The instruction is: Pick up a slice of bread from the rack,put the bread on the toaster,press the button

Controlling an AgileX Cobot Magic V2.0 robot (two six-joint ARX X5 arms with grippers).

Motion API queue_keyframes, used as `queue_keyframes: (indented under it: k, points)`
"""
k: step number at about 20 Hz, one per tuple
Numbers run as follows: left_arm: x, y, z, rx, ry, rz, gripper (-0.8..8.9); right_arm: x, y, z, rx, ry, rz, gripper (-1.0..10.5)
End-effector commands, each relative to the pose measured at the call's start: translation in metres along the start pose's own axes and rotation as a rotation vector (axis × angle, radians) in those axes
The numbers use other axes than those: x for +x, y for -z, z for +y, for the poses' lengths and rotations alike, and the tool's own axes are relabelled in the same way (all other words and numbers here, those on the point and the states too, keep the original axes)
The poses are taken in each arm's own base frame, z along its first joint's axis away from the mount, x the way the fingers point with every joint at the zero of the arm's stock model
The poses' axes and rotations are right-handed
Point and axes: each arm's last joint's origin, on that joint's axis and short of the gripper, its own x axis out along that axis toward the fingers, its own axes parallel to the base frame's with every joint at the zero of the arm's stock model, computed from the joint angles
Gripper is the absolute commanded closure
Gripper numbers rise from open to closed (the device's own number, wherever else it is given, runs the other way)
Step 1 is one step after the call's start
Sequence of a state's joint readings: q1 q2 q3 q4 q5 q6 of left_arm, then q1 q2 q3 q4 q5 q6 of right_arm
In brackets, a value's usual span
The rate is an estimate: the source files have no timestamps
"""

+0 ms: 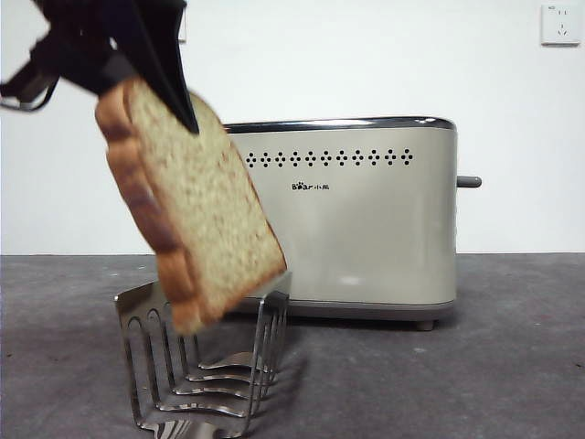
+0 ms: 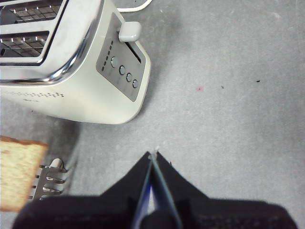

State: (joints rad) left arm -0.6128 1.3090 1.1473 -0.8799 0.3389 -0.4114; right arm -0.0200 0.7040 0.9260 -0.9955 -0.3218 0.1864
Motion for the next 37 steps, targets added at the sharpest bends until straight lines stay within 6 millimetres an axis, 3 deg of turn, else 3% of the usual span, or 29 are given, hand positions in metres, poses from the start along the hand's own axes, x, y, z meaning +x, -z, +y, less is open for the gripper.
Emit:
queue_keyframes:
  k: [1, 6, 12, 16, 19, 26, 32, 37]
  points:
    - [-0.016, -0.007, -0.010, 0.112, 0.010, -0.019, 7.87, -0.001, -0.001, 0.000, -0.010, 0.003, -0.009, 9.5]
    - [-0.067, -0.018, -0.035, 0.377, 0.021, -0.073, 7.87, -0.001, -0.001, 0.000, -0.011, 0.014, -0.012, 9.5]
    - [-0.129, -0.029, -0.063, 0.901, 0.005, -0.285, 7.87, 0.000, -0.001, 0.000, -0.010, 0.014, -0.012, 9.5]
    - [-0.148, -0.039, -0.074, 1.243, -0.085, -0.459, 8.27, 0.000, -0.001, 0.000, -0.008, 0.014, -0.010, 9.5]
    - [-0.143, -0.047, -0.075, 1.318, -0.139, -0.469, 8.27, 0.000, -0.001, 0.000, -0.006, 0.014, -0.008, 9.5]
    - [-0.101, -0.076, -0.072, 1.468, -0.157, -0.366, 8.27, 0.000, -0.001, 0.000, 0.003, 0.016, -0.005, 9.5]
    - [-0.079, -0.102, -0.079, 1.472, -0.140, -0.333, 8.27, 0.001, -0.001, -0.001, 0.004, 0.043, -0.006, 9.5]
    - [-0.061, -0.106, -0.079, 1.545, -0.125, -0.267, 8.27, 0.006, -0.004, -0.003, 0.011, 0.058, 0.016, 9.5]
